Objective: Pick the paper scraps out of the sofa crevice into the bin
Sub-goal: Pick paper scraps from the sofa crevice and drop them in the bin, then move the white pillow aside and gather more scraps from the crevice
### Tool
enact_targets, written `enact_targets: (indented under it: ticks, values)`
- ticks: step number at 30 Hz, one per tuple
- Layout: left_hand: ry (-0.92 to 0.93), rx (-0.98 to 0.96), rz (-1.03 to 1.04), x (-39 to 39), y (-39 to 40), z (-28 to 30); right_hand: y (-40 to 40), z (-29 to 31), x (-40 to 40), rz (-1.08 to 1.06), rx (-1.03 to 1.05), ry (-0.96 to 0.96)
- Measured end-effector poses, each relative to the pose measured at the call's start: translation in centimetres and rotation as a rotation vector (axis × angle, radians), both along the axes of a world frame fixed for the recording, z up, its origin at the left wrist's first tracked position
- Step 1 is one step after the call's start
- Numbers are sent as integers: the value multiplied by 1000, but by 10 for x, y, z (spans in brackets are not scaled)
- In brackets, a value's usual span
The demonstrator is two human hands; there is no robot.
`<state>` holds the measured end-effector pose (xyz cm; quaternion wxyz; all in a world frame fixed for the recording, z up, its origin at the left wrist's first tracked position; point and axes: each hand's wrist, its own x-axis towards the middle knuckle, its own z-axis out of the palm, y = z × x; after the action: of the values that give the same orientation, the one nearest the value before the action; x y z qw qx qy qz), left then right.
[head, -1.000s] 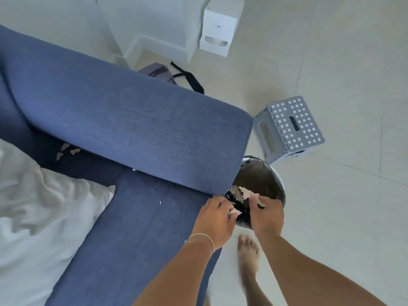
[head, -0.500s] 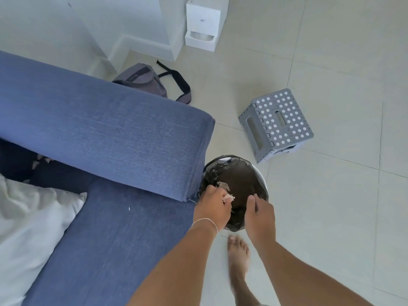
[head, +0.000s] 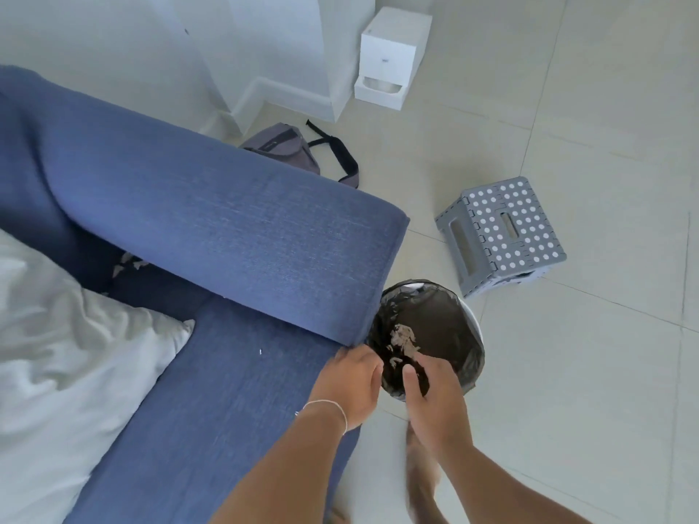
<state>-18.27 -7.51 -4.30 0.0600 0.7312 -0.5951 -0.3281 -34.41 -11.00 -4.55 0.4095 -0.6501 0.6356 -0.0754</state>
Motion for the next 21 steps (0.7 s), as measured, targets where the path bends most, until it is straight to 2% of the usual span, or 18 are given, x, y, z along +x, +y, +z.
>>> enact_targets:
  ticks: [3, 8, 12, 15, 18, 20, 21]
  values:
    - [-32, -15, -17, 34, 20, 12, 20, 4, 29, 124, -8, -13]
    - [-22, -118, 352, 114, 57, 31, 55, 12, 99, 391, -54, 5]
    - [-60, -139, 522, 194, 93, 44, 72, 19, 164, 459, -78, -24]
    - [-121, -145, 515, 252, 115, 55, 78, 22, 216, 446, -73, -52]
    - [-190, -133, 420, 299, 130, 72, 82, 25, 272, 431, -67, -73]
    - [-229, -207, 402, 321, 130, 88, 85, 25, 308, 456, -72, -106]
    - [-210, -296, 457, 329, 129, 97, 86, 25, 325, 475, -73, -128]
